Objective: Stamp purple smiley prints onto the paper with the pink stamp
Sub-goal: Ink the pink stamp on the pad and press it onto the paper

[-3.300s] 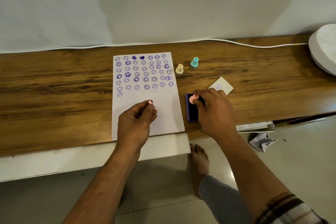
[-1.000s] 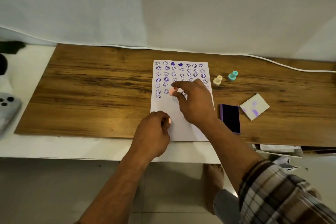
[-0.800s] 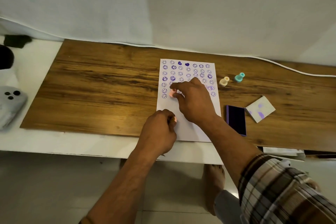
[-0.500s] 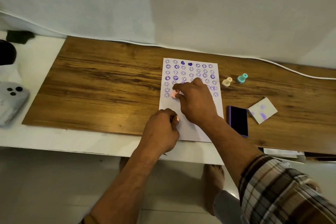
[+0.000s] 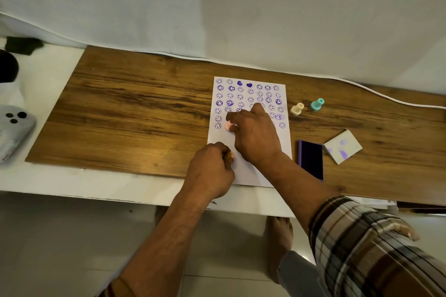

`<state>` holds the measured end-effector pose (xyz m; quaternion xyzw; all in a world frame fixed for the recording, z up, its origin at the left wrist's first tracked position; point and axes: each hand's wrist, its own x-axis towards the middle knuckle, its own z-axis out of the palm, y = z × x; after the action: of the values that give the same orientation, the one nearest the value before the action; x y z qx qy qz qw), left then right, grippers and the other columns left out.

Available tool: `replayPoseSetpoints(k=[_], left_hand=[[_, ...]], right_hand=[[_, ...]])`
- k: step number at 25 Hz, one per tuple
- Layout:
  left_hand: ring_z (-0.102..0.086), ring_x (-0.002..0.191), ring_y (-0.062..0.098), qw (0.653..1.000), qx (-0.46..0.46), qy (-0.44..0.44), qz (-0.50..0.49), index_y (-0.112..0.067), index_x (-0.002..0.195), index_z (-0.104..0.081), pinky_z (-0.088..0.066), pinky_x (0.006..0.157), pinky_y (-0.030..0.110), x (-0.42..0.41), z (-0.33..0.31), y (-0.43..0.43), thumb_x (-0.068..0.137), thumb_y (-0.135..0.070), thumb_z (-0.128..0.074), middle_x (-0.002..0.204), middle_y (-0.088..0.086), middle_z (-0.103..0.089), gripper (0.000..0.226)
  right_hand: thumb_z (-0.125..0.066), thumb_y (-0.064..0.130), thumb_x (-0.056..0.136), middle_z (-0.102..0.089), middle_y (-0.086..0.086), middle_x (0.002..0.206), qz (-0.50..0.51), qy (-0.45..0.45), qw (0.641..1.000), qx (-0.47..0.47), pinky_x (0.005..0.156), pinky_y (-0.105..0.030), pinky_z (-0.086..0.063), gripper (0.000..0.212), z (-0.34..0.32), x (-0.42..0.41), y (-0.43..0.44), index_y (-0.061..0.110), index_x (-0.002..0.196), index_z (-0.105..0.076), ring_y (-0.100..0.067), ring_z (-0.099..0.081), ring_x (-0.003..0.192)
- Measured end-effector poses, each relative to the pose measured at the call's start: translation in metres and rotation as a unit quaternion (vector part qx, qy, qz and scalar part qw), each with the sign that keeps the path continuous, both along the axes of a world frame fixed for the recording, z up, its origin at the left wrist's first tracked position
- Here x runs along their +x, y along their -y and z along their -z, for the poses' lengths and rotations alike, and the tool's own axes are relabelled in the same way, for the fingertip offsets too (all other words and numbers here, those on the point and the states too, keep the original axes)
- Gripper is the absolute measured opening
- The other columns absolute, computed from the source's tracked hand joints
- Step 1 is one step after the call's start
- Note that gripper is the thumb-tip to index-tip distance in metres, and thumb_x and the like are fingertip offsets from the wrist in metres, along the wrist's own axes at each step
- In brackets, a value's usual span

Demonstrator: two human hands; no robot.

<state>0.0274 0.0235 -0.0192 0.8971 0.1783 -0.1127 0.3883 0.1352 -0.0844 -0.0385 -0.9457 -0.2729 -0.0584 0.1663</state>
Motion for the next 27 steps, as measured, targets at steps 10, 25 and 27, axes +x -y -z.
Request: replayPoseSetpoints(k=[10,25,27], left_hand=[[-0.067,0.112,0.026,1.000,-0.002,-0.004,-0.004,-0.017,0.124,-0.068,-0.045,0.091,0.026,0.001,0.001,-0.001,0.098,-0.020,-0.064,0.125,0.006,-0.073,0.027],[-0.069,0.103,0.013,0.984,-0.140,0.074,-0.084,-0.020,0.120,-0.074,-0.050,0.086,0.022,0.006,-0.002,-0.006,0.096,-0.015,-0.070,0.113,-0.004,-0.075,0.025],[-0.073,0.102,0.014,0.956,-0.259,0.065,-0.119,-0.019,0.118,-0.077,-0.056,0.090,0.023,0.007,-0.005,-0.002,0.094,-0.012,-0.072,0.109,-0.004,-0.078,0.025]], right_hand=[[-0.073,-0.003,0.082,-0.079,-0.013,0.099,-0.044,0.011,0.999,-0.011,0.073,-0.039,-0.047,0.035,0.004,0.005,-0.001,0.006,0.117,-0.075,-0.034,-0.053,0.095],[-0.083,0.046,0.081,-0.074,0.030,0.100,0.270,-0.181,0.836,0.443,0.064,-0.013,-0.055,0.018,-0.053,-0.051,0.053,0.050,0.096,-0.075,0.003,-0.066,0.094],[-0.081,0.046,0.079,-0.073,0.034,0.099,0.278,-0.224,0.822,0.445,0.065,-0.015,-0.056,0.019,-0.059,-0.077,0.076,0.054,0.095,-0.074,0.005,-0.067,0.094]])
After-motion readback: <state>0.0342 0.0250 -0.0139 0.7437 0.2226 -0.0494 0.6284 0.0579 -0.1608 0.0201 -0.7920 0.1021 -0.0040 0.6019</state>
